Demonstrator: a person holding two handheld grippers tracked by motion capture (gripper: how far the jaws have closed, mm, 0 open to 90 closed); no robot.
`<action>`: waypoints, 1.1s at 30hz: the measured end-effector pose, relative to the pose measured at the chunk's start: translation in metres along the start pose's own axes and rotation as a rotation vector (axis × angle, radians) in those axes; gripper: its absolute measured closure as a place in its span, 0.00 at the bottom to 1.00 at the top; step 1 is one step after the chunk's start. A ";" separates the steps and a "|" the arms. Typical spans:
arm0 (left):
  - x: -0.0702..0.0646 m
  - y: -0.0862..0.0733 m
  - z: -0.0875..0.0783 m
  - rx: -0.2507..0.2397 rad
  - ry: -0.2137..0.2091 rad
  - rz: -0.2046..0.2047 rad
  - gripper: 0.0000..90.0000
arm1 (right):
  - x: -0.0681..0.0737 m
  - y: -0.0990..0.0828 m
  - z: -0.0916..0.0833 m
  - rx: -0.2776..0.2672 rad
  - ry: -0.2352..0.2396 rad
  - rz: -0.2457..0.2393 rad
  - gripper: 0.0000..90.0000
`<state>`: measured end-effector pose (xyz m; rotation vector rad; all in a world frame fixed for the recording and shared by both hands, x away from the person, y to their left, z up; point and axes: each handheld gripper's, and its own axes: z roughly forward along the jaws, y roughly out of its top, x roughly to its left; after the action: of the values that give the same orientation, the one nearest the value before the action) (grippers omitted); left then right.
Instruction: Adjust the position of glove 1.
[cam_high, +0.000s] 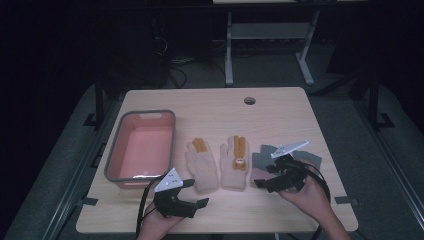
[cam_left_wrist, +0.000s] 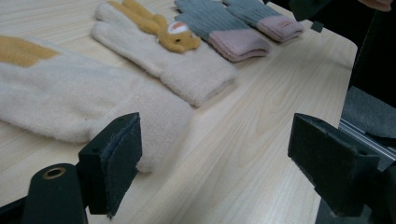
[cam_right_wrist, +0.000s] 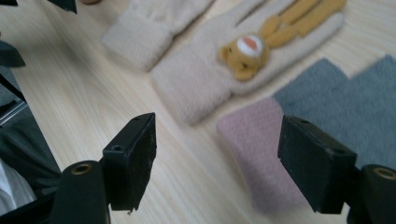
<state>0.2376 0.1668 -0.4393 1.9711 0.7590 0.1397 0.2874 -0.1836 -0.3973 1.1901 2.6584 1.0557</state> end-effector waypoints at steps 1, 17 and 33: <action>0.000 0.000 -0.001 0.002 0.003 0.001 0.20 | 0.000 0.008 0.002 0.010 0.000 -0.018 0.31; -0.002 -0.001 0.000 0.003 0.001 0.002 0.20 | -0.001 0.051 0.023 0.055 0.008 -0.085 0.33; -0.003 -0.001 0.000 0.008 -0.006 0.010 0.20 | -0.009 0.078 0.058 0.118 0.001 -0.117 0.36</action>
<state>0.2352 0.1656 -0.4393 1.9822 0.7471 0.1371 0.3612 -0.1196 -0.3969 1.0360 2.7867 0.8944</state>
